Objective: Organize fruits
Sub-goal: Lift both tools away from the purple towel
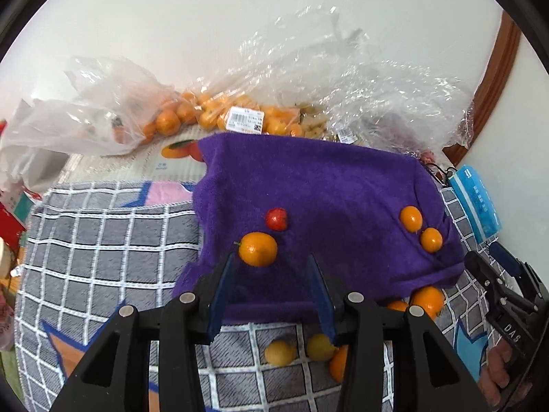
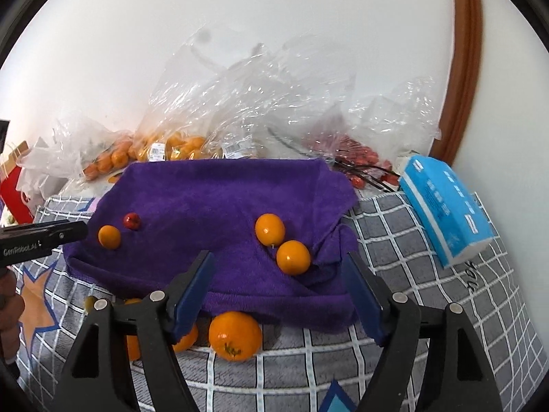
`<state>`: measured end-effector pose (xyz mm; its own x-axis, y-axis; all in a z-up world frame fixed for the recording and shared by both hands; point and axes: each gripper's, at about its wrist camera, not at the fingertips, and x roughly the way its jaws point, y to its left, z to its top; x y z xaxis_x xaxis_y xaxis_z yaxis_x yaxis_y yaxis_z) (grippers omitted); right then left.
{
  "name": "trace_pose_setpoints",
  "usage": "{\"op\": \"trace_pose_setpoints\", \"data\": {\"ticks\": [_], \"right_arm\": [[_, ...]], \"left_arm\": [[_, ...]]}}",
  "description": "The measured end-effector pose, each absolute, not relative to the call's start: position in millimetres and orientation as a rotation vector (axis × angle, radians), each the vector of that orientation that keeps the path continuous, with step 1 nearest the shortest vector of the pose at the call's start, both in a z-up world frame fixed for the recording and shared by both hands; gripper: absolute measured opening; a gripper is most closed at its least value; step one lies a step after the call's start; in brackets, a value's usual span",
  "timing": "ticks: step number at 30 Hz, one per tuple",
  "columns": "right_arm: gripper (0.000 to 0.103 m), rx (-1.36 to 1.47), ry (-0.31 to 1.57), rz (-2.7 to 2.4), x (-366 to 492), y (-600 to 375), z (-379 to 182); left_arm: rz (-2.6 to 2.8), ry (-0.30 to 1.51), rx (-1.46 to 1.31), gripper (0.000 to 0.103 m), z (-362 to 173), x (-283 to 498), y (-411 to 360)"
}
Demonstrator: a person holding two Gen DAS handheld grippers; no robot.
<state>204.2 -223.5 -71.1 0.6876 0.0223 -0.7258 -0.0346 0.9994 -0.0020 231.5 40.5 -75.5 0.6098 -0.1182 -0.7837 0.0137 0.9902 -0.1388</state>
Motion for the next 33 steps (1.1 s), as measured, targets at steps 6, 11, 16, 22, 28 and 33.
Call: {"op": "trace_pose_setpoints", "data": {"ticks": [6,11,16,22,28,33], "right_arm": [[0.084,-0.007,0.839,-0.029,189,-230,-65],[0.085,0.036,0.844,-0.038,175,-240,-59],[0.085,0.043,0.829,-0.029,159,-243,-52],[0.085,0.081,0.788,-0.013,139,-248,-43],[0.085,0.112,0.779,0.016,123,-250,-37],[0.085,0.094,0.782,0.017,115,-247,-38]], "left_arm": [[-0.067,0.878,-0.13,0.042,-65,209,44],[-0.075,0.846,-0.144,0.042,-56,190,44],[-0.075,0.831,-0.152,0.042,-49,171,42],[-0.076,0.804,-0.145,0.042,-43,149,39],[-0.118,0.817,-0.188,0.042,-40,134,36],[-0.126,0.81,-0.189,0.042,-39,126,33]]}}
